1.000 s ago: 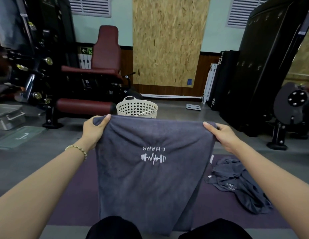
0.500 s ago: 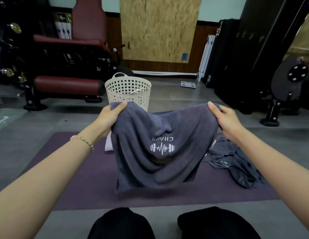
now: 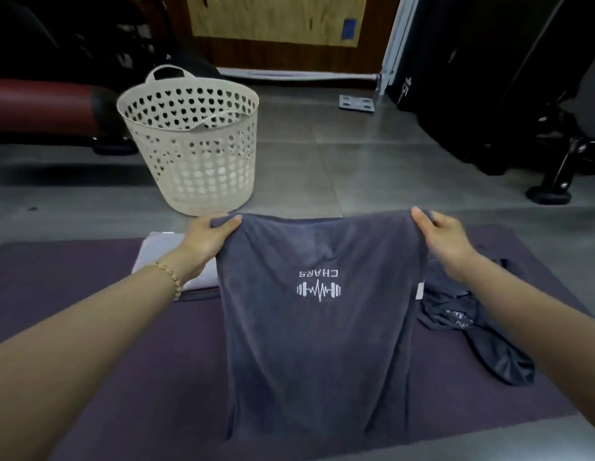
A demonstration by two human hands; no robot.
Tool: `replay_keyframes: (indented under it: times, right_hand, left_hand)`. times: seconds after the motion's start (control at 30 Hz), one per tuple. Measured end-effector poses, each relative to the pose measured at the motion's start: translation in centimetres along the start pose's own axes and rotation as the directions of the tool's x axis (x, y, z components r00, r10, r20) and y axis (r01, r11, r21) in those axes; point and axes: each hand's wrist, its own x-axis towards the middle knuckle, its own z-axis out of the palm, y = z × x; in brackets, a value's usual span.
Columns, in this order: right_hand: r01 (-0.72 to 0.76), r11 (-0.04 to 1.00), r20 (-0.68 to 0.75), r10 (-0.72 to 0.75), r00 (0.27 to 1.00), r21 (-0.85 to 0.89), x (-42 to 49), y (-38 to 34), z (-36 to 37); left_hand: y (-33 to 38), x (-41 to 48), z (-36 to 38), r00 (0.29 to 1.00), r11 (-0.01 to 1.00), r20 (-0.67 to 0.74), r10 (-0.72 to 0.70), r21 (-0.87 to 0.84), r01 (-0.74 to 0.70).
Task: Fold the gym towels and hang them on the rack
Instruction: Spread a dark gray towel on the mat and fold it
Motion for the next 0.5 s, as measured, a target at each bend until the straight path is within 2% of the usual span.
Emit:
replay_keyframes:
  times: [0.17,0.27,0.33,0.43,0.5]
  right_hand:
    - [0.046,0.973,0.102,-0.023,0.994,-0.226,6.4,8.7,5.1]
    - [-0.037,0.974,0.028,0.045,0.999,-0.224,9.3,12.1,7.2]
    - [-0.155,0.975,0.029,0.162,0.986,-0.159,11.5,13.8,8.2]
    - [-0.309,0.951,0.079,0.309,0.948,-0.009,14.5,16.1,9.7]
    - [-0.353,0.934,0.091,0.347,0.933,0.059,15.5,16.9,10.5]
  left_hand:
    - [-6.9,8.6,4.6,0.996,0.956,0.07,-0.048,0.293,0.025]
    - [-9.1,12.5,6.2,0.996,0.912,0.03,-0.086,0.405,0.067]
    - [-9.6,14.7,7.4,0.99,0.911,-0.001,-0.143,0.39,0.132]
    - [-10.7,17.0,9.5,0.949,0.929,-0.007,-0.316,0.201,0.311]
    - [-12.4,18.4,10.7,0.957,0.937,-0.015,-0.288,0.203,0.285]
